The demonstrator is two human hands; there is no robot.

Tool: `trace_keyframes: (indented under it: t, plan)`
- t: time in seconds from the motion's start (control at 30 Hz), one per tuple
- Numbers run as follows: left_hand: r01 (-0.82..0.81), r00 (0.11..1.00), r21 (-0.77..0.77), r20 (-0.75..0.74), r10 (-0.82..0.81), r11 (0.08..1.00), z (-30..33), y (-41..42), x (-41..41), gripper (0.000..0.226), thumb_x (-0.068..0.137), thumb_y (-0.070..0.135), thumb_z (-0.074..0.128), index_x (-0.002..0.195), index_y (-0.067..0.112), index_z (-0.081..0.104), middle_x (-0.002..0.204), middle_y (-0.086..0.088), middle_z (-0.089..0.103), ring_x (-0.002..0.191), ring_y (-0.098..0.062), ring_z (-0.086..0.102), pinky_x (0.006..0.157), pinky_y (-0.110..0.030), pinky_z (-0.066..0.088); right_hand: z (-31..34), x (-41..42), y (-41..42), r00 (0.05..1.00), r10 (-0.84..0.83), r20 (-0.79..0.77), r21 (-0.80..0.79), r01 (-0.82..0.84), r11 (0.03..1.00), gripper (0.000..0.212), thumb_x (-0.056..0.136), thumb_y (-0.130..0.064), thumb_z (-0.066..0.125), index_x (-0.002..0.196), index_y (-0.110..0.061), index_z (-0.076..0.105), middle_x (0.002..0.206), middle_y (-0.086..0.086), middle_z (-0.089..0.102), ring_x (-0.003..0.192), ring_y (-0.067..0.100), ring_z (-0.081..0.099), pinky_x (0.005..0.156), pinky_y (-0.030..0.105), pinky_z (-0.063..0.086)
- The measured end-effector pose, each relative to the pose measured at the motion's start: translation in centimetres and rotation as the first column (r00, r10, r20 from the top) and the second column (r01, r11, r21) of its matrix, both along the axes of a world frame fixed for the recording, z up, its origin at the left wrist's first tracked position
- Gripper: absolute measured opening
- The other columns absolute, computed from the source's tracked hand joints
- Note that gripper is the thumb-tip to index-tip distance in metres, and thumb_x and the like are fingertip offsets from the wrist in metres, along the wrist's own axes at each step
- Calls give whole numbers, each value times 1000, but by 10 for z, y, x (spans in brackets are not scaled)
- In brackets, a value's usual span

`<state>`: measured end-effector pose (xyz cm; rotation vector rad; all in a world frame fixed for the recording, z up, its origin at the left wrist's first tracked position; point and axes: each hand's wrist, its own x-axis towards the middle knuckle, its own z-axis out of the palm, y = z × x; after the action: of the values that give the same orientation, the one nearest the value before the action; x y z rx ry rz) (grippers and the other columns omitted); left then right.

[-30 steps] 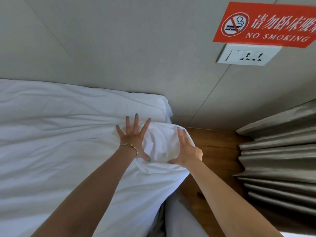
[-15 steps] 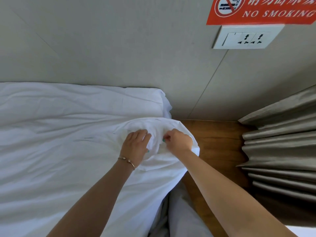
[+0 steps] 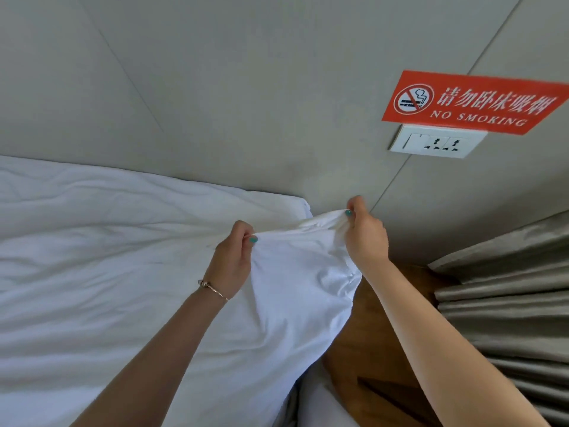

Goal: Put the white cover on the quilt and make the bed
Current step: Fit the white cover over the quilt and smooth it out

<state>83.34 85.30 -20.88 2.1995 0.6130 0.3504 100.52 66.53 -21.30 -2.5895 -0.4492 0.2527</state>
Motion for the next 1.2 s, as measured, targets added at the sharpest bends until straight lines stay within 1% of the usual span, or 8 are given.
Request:
trace_keyframes:
  t: [0.13,0.3,0.47,0.57,0.7,0.9,1.0,1.2]
  plan:
    - [122,960,-115,-237,-147,986,33,21,29,11,94,25,58,97,16,53,77,6,52,68,-14,49,62,-27,40,21,-5,13,990,-28,140,-9,30,1000,22,97,-6,39,111,-19,50,104,1,46,73,29,51,60,34,41]
    - [727,550,71,-654,-518,683,35,-15,8,33,97,36,52,128,27,56,124,3,56,116,-20,53,84,-25,37,17,-27,6,901,-279,-333,422,407,810,22,96,3,43,94,-16,54,91,5,57,84,27,66,75,40,59]
    - [528,842,407,-364,-398,746,-7,-27,-69,29,70,34,71,96,40,59,69,12,52,54,-7,56,41,-15,34,14,-25,-6,845,-376,-381,362,510,780,20,93,4,53,101,-13,57,101,9,62,89,27,66,66,25,51]
    - [497,860,409,-348,-373,766,-15,-35,-64,30,80,61,51,86,36,65,80,17,57,71,-8,60,56,-18,43,13,-26,8,832,-295,-470,368,488,792,14,98,-5,43,101,-15,53,96,8,60,70,24,68,56,29,54]
    - [533,831,371,-400,-387,761,-9,-72,-16,55,89,51,58,137,27,46,131,5,53,115,-18,52,93,-30,44,3,-30,15,866,-118,-486,346,315,884,14,97,-21,46,97,-12,56,78,6,65,68,23,67,73,44,54]
    - [415,892,496,-385,-235,763,-26,-91,20,64,39,40,96,96,23,73,87,0,65,73,-19,64,62,-27,53,4,-25,3,955,-48,-291,81,74,994,19,102,-35,36,100,-21,49,89,-3,62,84,22,61,90,47,50]
    - [406,902,513,-360,-240,757,-30,-91,22,40,37,27,97,65,22,69,74,2,57,66,-18,56,60,-25,50,6,-25,-5,988,139,-69,-122,-147,982,7,102,-26,39,99,-20,38,77,-1,57,69,24,59,66,34,49]
    - [208,950,567,77,-303,797,-35,-84,-11,42,58,-3,77,88,20,58,88,5,65,94,-14,60,96,-34,41,4,-14,7,989,101,-107,-29,-104,994,10,95,-8,36,103,-15,37,73,11,55,67,35,56,60,44,48]
